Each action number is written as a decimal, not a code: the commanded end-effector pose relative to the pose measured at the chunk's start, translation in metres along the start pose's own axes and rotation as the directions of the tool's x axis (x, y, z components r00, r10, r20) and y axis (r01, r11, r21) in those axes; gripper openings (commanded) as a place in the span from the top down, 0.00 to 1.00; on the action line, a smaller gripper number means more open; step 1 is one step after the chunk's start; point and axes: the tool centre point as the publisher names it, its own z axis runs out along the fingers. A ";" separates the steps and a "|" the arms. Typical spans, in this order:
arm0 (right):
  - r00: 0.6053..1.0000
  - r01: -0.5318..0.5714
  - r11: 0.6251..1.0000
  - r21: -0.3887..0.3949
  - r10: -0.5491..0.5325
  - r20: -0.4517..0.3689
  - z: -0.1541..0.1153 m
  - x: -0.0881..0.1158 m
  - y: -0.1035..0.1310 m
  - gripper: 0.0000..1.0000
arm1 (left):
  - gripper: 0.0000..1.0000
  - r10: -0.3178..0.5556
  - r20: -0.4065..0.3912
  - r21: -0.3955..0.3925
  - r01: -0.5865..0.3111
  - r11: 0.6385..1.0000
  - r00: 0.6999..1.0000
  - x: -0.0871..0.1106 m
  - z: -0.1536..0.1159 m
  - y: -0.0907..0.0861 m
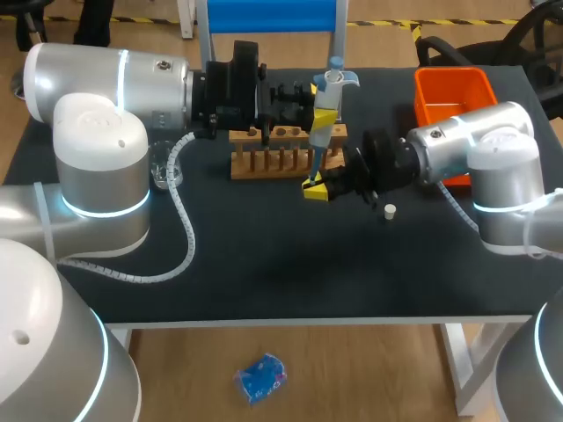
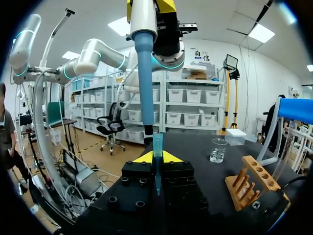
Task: Invert the test tube, pick up the pipette, mount the tip to pipette, aspirate from beaker and dispense into the tube, eject the tip, return the pipette, and cap with the stopper.
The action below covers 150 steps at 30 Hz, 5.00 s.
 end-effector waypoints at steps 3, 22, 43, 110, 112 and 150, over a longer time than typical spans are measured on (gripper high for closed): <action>1.000 0.024 0.999 0.025 -0.024 0.000 0.000 0.004 0.005 1.00 | 1.00 0.001 0.002 0.004 -0.001 1.000 1.000 0.001 0.000 0.001; 1.000 0.019 1.000 -0.005 -0.019 0.006 0.001 0.014 0.003 1.00 | 1.00 0.001 0.002 0.004 -0.001 1.000 1.000 0.001 0.000 0.001; 0.999 -0.035 0.998 -0.059 0.035 0.003 0.005 0.014 -0.005 1.00 | 1.00 0.001 0.002 0.004 -0.001 1.000 1.000 0.001 0.000 0.001; 0.999 0.015 0.991 -0.130 -0.009 0.045 0.009 -0.003 -0.007 1.00 | 1.00 -0.010 0.085 0.104 0.001 0.995 0.996 -0.003 -0.005 0.001; 0.999 0.020 0.991 -0.131 -0.014 0.047 0.008 -0.003 -0.006 1.00 | 1.00 -0.010 0.083 0.100 0.001 0.995 0.996 -0.003 -0.005 0.001; 0.995 0.084 0.992 -0.089 -0.079 0.062 0.004 0.002 -0.001 1.00 | 1.00 -0.010 0.083 0.100 0.001 0.995 0.996 -0.003 -0.005 0.001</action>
